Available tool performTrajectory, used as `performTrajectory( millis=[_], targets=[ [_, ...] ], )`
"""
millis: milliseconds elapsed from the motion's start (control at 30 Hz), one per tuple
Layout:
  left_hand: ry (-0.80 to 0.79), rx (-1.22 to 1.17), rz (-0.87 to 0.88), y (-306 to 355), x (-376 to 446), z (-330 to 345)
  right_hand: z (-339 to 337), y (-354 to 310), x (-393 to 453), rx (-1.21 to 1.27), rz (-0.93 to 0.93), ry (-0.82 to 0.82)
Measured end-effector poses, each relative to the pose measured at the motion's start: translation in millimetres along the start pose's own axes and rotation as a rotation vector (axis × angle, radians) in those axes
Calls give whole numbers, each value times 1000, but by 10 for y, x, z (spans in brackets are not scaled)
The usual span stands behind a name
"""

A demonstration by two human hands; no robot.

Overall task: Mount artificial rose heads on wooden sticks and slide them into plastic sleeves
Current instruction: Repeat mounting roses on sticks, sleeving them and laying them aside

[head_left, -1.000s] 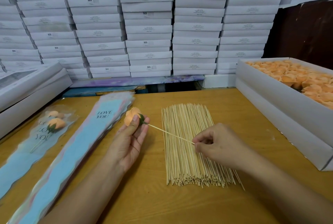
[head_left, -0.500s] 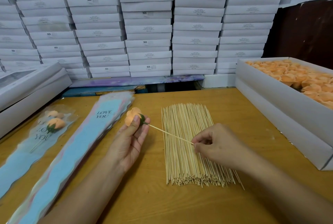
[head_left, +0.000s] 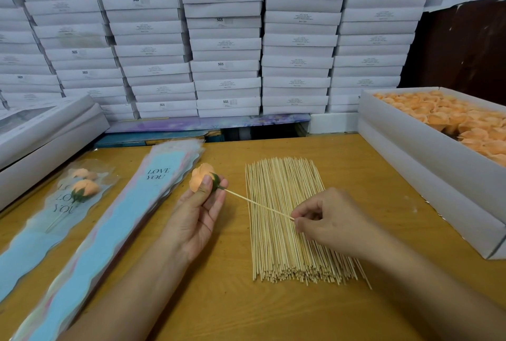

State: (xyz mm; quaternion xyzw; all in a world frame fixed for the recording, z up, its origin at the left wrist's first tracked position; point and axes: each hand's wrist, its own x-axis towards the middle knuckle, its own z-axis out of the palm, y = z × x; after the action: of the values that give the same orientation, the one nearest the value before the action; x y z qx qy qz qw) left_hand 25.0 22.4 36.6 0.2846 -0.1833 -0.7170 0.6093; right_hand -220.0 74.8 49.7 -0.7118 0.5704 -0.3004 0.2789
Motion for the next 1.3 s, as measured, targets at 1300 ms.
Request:
performTrajectory(
  millis=[1300],
  targets=[
    [-26, -7, 3, 3, 33, -34, -22, -40, -17, -11, 24, -8]
  ],
)
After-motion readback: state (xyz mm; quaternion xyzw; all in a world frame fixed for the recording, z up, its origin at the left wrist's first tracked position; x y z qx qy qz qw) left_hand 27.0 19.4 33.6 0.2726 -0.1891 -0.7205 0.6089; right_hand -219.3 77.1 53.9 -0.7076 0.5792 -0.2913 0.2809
